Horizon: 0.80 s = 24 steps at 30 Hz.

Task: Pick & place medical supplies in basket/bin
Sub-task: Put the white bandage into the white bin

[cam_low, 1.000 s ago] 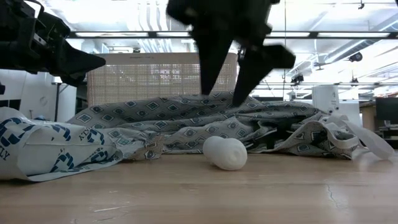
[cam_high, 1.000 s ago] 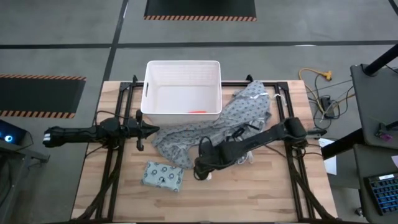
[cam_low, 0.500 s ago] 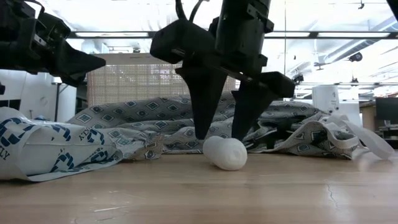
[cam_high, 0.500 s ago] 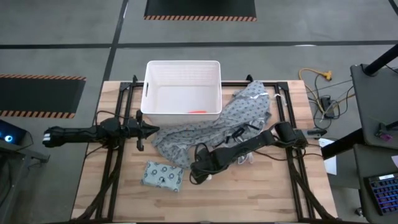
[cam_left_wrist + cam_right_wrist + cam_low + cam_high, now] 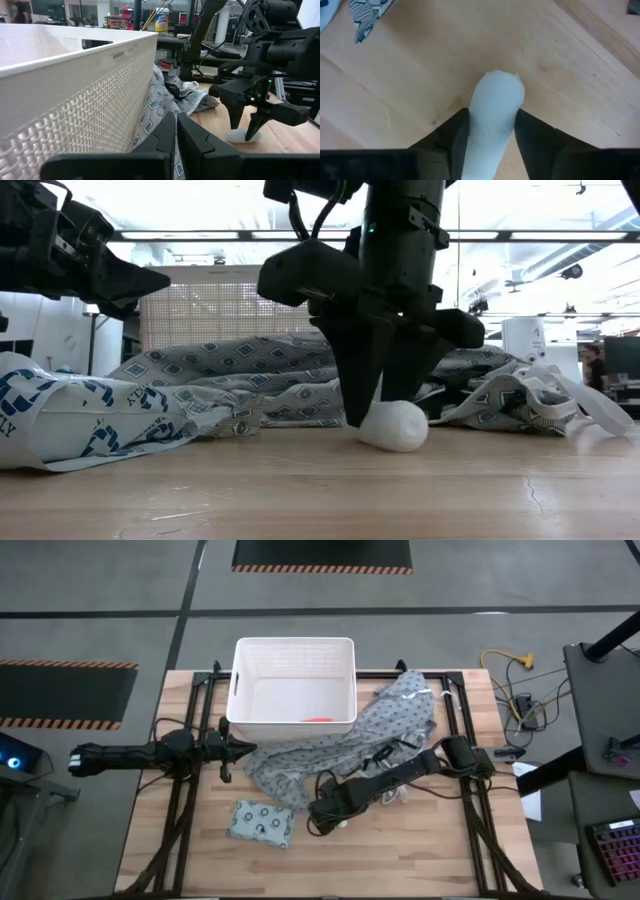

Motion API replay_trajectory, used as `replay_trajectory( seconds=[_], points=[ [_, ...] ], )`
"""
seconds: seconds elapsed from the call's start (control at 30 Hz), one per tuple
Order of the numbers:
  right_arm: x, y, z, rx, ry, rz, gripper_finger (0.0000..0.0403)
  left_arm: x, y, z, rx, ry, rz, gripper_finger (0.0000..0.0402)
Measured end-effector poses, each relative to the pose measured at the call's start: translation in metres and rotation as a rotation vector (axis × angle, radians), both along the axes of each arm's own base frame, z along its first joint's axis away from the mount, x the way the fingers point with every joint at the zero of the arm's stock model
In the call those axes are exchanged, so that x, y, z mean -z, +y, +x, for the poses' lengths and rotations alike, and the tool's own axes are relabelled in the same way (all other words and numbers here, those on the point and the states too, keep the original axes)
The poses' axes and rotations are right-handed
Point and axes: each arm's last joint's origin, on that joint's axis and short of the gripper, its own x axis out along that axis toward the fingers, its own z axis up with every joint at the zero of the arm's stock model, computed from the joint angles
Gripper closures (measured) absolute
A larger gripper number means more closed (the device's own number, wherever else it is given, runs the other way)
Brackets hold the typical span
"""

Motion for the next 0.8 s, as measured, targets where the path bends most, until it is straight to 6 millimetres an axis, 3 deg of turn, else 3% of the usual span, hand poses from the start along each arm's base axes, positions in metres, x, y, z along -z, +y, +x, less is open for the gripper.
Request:
replay_trajectory(
  seconds=[0.17, 0.37, 0.57, 0.8],
  points=[
    [-0.01, 0.001, 0.005, -0.046, -0.032, 0.008, 0.0304, 0.0, 0.0, 0.0, 0.0, 0.0, 0.0, 0.0402],
    [-0.041, -0.008, 0.024, -0.195, -0.141, -0.013, 0.0335, 0.0, 0.0, 0.0, 0.0, 0.0, 0.0, 0.0402],
    [-0.092, -0.04, 0.05, -0.325, -0.315, -0.079, 0.0338, 0.0, 0.0, 0.0, 0.0, 0.0, 0.0, 0.0402],
    [-0.177, -0.091, 0.066, -0.455, -0.574, -0.249, 0.0338, 0.0, 0.0, 0.0, 0.0, 0.0, 0.0, 0.0402]
  ],
)
